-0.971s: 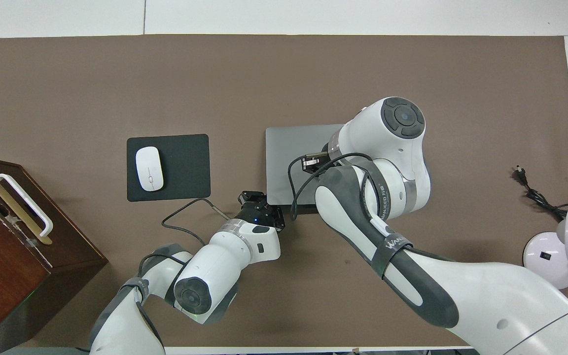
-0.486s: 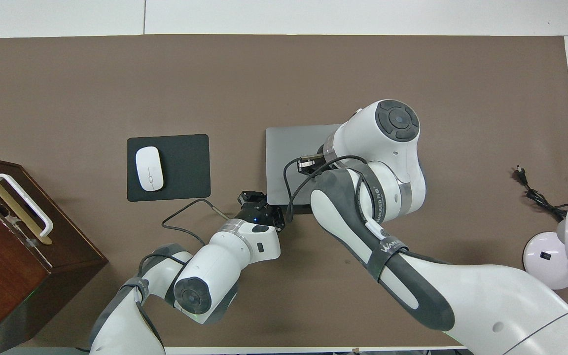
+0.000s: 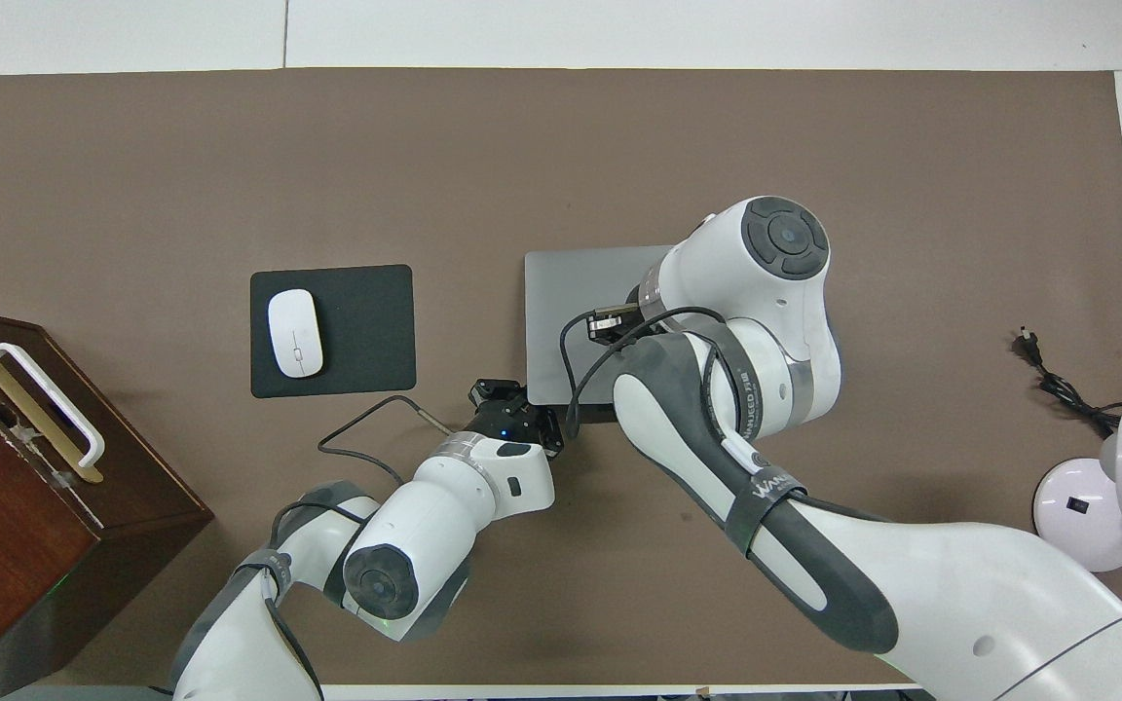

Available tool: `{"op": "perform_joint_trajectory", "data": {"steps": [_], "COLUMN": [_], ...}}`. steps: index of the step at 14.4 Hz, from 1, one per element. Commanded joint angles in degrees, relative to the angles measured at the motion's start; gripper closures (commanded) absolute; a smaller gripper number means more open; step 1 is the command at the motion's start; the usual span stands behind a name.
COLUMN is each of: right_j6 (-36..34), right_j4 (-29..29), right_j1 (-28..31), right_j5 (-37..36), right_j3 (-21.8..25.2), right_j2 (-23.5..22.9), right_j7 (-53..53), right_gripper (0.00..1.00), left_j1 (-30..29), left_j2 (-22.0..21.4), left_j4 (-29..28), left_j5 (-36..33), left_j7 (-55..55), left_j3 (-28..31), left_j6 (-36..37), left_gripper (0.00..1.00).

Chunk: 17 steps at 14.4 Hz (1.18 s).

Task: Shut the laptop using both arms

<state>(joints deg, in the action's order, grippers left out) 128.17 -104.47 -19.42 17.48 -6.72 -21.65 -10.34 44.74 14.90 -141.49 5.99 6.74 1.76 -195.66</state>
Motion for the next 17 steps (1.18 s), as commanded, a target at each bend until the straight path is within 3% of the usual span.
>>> {"op": "perform_joint_trajectory", "data": {"steps": [1, 17], "right_j6": [0.68, 1.29], "right_j4": [0.32, -1.7], "right_j1": [0.61, 0.35], "right_j5": [1.68, 1.51], "right_j3": [-0.48, -0.48], "right_j2": [-0.06, 0.12], "right_j7": [-0.74, -0.47], "right_gripper": [1.0, 1.0], "left_j1": [1.05, 1.4], "left_j2": [-1.81, -1.9], "left_j4": [-2.38, -5.02], "left_j5": [0.6, 0.6], "left_j7": [-0.5, 0.03], "left_j3": [0.61, 0.61], "left_j6": [3.18, 2.47], "left_gripper": [1.0, 1.0]}}
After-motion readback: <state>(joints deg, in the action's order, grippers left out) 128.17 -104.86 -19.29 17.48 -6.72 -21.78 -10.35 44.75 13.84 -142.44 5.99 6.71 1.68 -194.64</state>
